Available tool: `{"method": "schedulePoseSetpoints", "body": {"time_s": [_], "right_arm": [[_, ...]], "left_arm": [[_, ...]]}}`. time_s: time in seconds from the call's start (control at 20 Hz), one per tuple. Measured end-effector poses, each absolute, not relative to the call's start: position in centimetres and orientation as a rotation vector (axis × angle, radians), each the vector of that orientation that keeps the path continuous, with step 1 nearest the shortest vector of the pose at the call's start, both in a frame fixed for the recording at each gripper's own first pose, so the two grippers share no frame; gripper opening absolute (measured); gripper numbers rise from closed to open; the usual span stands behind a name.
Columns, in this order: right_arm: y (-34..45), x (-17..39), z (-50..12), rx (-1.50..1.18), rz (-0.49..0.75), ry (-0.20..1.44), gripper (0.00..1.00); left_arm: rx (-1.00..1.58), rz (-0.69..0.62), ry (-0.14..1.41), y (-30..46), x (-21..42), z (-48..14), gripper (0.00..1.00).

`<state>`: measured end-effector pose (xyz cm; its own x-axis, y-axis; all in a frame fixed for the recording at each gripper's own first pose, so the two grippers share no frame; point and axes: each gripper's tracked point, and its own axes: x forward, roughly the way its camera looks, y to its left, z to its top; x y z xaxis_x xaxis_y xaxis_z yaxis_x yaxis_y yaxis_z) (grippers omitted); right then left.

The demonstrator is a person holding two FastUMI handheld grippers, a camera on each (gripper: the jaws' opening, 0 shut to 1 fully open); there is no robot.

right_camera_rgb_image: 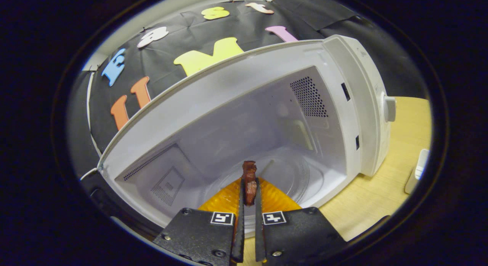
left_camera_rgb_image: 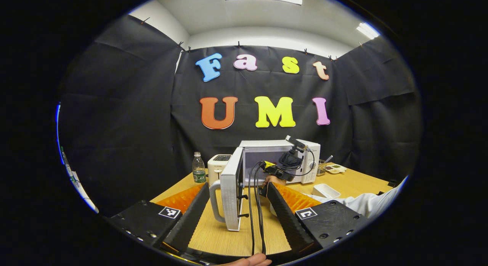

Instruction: Open the microwave oven with the left hand, put the food in, and close the microwave oven.

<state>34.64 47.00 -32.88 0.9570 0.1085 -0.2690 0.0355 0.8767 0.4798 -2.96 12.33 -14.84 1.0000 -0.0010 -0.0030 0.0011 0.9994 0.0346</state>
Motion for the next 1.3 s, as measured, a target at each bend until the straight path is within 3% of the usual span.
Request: {"method": "schedulePoseSetpoints", "body": {"time_s": [0.25,0.45,0.6,0.7,0.75,0.85,0.95,1.3], "right_arm": [[47.8,36.2,-34.0,0.459,0.059,0.307,0.17],[46.9,36.5,-35.5,0.377,0.025,0.345,0.28],[46.6,36.1,-36.3,0.311,0.016,0.382,0.68],[46.4,35.5,-36.5,0.284,0.031,0.408,0.84],[46.3,35.3,-36.3,0.267,0.039,0.411,0.88],[46.3,34.9,-35.4,0.243,0.069,0.403,0.91],[45.9,34.6,-35.2,0.175,0.079,0.424,1.00],[43.5,29.6,-30.9,0.154,0.147,0.421,1.00]], "left_arm": [[0.020,0.001,0.012,12.5,-2.5,-15.1,0.94],[0.008,0.010,0.024,13.1,-2.3,-15.7,0.94],[0.003,0.016,0.033,13.4,-2.2,-15.9,0.94],[0.005,0.026,0.036,13.8,-2.4,-16.0,0.94],[0.002,0.033,0.036,14.2,-2.5,-16.0,0.94],[-0.004,0.041,0.038,14.6,-2.7,-16.0,0.94],[-0.007,0.056,0.042,15.3,-3.3,-15.9,0.94],[-0.001,0.046,0.037,17.1,-5.0,-14.5,0.94]]}}
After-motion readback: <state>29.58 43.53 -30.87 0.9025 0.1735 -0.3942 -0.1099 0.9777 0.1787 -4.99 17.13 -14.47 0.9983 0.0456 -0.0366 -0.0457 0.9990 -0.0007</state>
